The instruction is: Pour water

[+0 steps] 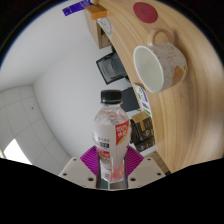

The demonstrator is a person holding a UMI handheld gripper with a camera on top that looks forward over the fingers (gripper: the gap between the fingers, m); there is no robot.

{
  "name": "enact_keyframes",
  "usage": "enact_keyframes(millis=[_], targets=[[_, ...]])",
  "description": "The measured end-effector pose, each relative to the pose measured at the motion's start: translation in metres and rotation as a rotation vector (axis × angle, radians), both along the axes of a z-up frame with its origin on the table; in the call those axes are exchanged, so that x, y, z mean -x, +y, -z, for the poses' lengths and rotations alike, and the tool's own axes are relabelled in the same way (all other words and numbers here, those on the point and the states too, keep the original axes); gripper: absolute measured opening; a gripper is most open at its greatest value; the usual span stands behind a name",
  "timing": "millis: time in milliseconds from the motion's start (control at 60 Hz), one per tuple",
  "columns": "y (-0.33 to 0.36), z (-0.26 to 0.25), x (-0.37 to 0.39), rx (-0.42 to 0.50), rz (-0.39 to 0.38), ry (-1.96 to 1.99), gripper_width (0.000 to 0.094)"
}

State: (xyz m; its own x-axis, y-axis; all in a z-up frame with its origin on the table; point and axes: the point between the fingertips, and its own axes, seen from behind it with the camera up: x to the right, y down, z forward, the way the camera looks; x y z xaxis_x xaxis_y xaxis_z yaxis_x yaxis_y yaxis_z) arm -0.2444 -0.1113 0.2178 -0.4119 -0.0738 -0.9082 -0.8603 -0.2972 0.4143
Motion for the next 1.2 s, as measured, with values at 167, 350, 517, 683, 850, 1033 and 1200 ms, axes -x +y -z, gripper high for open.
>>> enact_keyframes(millis=[167, 350, 517, 683, 850, 1033, 1200], targets=[[0.007, 0.031, -0.013, 0.053, -0.014, 0.074, 0.0302], [0.005, 0.024, -0.009, 0.054, -0.064, -0.001, 0.0301], [0.005, -0.015, -0.024, -0.049, -0.096, -0.349, 0.0302], [0.013, -0.051, -0.092, -0.173, -0.011, -0.93, 0.0304], [0.014, -0.037, -0.184, -0.165, 0.102, -1.508, 0.0303], [0.011, 0.039, -0.259, -0.021, 0.072, -1.877, 0.0303], [0.007, 0.105, -0.288, 0.043, 0.005, -1.971, 0.0302]])
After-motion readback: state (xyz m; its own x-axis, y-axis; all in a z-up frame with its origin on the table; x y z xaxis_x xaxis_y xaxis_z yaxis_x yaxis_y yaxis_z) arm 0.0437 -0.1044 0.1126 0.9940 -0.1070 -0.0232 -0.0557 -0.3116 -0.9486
